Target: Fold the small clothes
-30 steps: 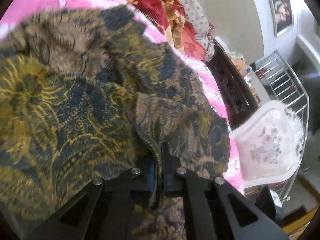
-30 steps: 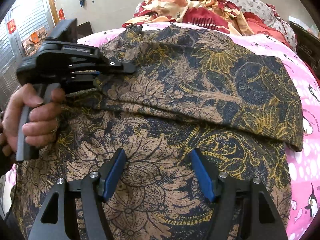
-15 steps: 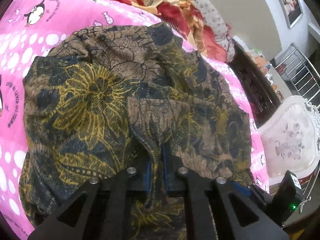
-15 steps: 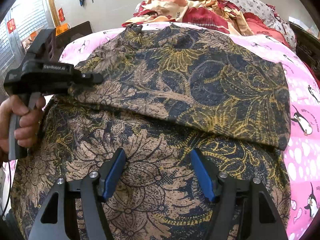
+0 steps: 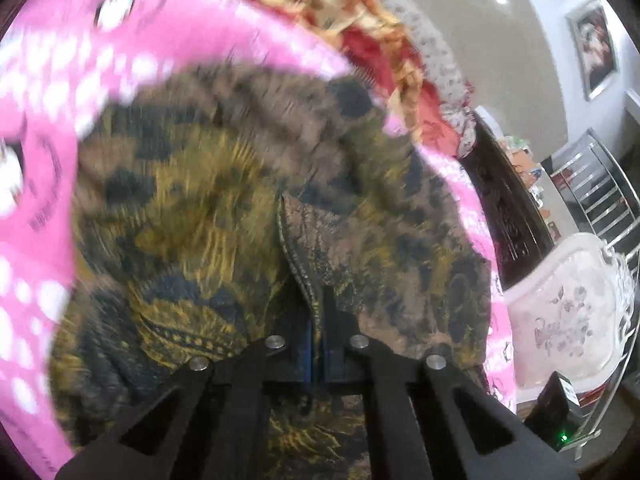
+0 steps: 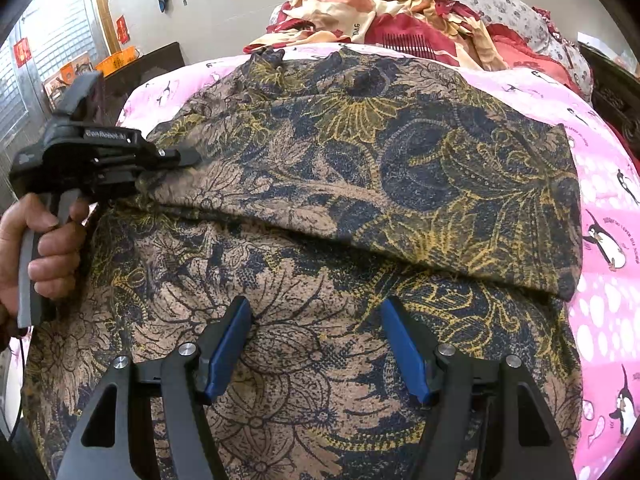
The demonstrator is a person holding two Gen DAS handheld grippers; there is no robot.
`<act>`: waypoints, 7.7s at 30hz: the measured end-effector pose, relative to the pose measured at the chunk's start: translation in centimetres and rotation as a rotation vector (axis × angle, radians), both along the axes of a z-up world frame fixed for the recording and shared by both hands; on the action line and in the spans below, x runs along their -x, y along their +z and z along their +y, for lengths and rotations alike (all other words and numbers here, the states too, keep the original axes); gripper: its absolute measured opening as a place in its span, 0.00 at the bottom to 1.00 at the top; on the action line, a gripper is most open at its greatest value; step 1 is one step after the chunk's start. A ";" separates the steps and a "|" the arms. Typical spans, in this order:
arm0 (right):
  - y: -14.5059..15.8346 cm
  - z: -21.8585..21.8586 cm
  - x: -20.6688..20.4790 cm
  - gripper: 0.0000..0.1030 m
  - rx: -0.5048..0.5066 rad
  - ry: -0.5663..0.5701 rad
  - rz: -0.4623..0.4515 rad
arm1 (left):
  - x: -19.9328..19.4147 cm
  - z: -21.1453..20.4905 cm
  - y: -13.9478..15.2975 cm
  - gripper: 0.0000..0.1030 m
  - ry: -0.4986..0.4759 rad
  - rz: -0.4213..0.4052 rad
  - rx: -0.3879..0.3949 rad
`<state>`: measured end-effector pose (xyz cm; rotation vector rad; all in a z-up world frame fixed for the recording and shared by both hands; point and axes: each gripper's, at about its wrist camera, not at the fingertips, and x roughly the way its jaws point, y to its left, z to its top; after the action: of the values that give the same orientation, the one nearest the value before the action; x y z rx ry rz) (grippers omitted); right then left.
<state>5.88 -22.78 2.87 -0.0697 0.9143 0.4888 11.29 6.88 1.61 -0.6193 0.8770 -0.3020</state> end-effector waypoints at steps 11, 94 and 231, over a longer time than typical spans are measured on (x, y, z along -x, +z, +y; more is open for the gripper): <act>0.0 0.0 -0.1 0.70 0.000 -0.004 0.000 | 1.4 5.5 2.0 0.03 0.137 -0.025 -0.135; 2.4 1.6 -4.9 0.49 0.169 -0.221 -0.108 | -1.6 -2.0 -1.5 0.63 0.199 -0.026 -0.572; 20.9 -22.4 32.4 0.05 -0.569 0.118 -0.308 | 41.8 7.2 17.7 0.02 -0.204 -0.346 -0.175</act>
<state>-26.49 -45.21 23.81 0.3135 0.4479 0.8082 -30.56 14.11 19.36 -0.3020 0.6239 -0.4955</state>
